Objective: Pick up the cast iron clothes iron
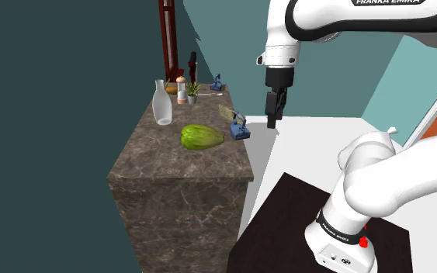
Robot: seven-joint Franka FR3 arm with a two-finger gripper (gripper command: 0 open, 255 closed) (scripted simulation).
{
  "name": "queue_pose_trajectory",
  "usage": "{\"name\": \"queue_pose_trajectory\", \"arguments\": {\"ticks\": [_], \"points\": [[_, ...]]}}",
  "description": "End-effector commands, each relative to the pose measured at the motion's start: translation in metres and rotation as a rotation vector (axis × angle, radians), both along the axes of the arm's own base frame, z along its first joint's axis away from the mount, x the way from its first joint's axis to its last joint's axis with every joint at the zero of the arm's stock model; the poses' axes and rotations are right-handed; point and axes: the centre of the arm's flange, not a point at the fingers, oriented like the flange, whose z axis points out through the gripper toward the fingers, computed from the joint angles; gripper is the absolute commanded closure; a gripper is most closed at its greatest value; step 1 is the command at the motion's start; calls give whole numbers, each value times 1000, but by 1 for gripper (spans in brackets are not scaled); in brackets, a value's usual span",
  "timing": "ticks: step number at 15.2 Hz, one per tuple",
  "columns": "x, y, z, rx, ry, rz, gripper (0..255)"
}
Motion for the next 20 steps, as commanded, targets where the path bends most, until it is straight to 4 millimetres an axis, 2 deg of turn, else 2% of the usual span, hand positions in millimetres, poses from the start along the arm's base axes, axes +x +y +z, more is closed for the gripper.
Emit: {"name": "queue_pose_trajectory", "arguments": {"ticks": [1,20], "points": [[0,0,0,0,0,0,0],[133,-164,-110,2,-126,-173,0]]}}
